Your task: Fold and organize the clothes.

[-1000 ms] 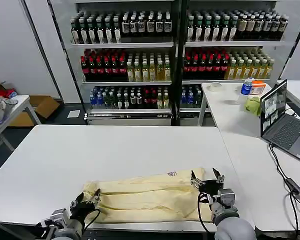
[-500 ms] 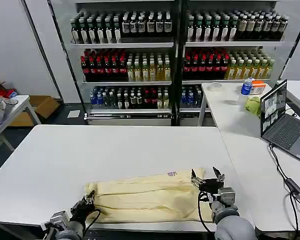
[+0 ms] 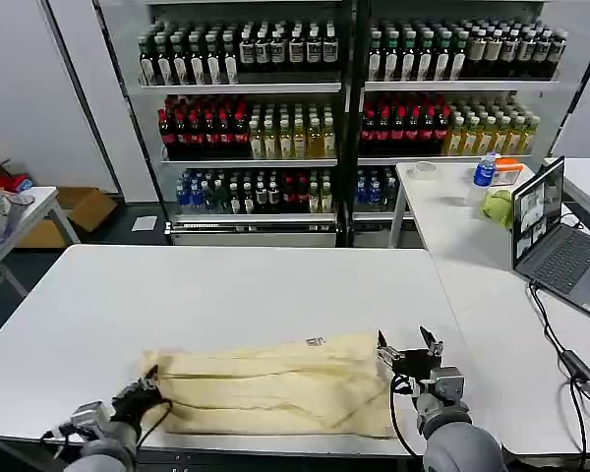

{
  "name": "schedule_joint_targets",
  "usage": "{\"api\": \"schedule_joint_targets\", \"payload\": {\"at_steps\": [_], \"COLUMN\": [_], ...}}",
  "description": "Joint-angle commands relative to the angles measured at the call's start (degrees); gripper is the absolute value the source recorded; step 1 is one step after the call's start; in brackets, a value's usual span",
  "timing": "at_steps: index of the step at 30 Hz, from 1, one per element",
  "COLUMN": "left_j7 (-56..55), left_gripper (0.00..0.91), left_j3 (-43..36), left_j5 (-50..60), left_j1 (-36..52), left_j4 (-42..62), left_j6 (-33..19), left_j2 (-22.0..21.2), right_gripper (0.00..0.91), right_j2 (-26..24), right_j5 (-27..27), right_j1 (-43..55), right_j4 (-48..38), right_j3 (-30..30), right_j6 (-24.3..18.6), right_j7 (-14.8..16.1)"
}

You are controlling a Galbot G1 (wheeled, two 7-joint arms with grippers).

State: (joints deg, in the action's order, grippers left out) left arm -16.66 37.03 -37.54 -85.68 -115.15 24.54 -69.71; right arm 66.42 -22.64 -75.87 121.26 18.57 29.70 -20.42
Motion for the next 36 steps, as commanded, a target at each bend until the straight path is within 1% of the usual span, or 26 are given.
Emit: {"api": "schedule_joint_targets", "payload": {"at_steps": [1, 3, 4, 5, 9, 12, 14, 16, 18, 20, 21, 22, 25, 34, 36], "left_j7": [1.45, 1.95, 2.08, 2.11, 1.83, 1.15, 0.49, -0.39, -1.12, -2.34, -2.63, -3.24, -4.12, -7.62, -8.17], "left_gripper": [0.020, 0.010, 0.020, 0.010, 0.020, 0.010, 0.020, 0.010, 0.020, 0.020, 0.020, 0.020, 0.010, 0.020, 0.020], "left_j3": [9.55, 10.72, 11.49, 11.80, 13.19, 12.80, 12.08, 10.76, 9.15, 6.52, 5.63, 4.09, 0.46, -8.42, -11.65], "left_j5": [-1.84, -2.57, -3.43, -3.81, -5.91, -6.43, -6.54, -6.12, -4.72, 0.65, 3.35, 9.36, 18.20, 35.26, 38.60], "left_j1": [5.23, 6.52, 7.83, 8.46, 9.95, 9.60, 8.89, 7.59, 6.72, 5.26, 4.91, 4.17, 3.21, 0.76, 0.45], "left_j4": [7.80, 9.80, 11.25, 11.96, 12.14, 8.61, 5.59, 1.29, -1.62, -4.40, -5.44, -6.92, -9.92, -14.18, -14.21], "left_j6": [-0.20, 0.16, 0.48, 0.56, 1.48, 2.18, 2.64, 3.10, 3.30, 3.86, 4.06, 4.33, 4.85, 4.66, 4.37], "left_j2": [13.95, 15.71, 16.89, 17.44, 19.10, 18.77, 17.85, 16.44, 14.87, 12.64, 12.29, 10.84, 8.53, 4.67, 3.79], "right_gripper": [0.907, 0.907, 0.907, 0.907, 0.907, 0.907, 0.907, 0.907, 0.907, 0.907, 0.907, 0.907, 0.907, 0.907, 0.907], "right_j2": [0.00, 0.02, 0.01, 0.01, 0.08, 0.23, 0.32, 0.39, 0.40, 0.43, 0.46, 0.50, 0.68, 0.97, 0.96], "right_j5": [-0.02, -0.06, -0.08, -0.08, -0.06, 0.05, 0.09, 0.14, 0.24, 0.32, 0.38, 0.47, 0.76, 1.43, 1.45], "right_j1": [0.35, 0.59, 0.73, 0.77, 0.81, 0.77, 0.75, 0.70, 0.66, 0.61, 0.59, 0.48, 0.07, 0.08, 0.26], "right_j4": [0.07, 0.07, 0.07, 0.07, 0.08, -0.01, 0.05, 0.10, 0.11, 0.05, 0.05, 0.04, 0.10, -0.36, -0.61], "right_j3": [-0.13, -0.23, -0.29, -0.31, -0.45, -0.61, -0.68, -0.74, -0.79, -0.80, -0.81, -0.80, -0.82, -1.30, -1.43], "right_j6": [0.07, 0.11, 0.14, 0.14, 0.16, 0.17, 0.21, 0.30, 0.36, 0.39, 0.40, 0.41, 0.44, 0.43, 0.44], "right_j7": [-0.01, -0.05, -0.07, -0.07, -0.11, -0.15, -0.19, -0.26, -0.29, -0.32, -0.36, -0.36, -0.34, -0.33, -0.34]}}
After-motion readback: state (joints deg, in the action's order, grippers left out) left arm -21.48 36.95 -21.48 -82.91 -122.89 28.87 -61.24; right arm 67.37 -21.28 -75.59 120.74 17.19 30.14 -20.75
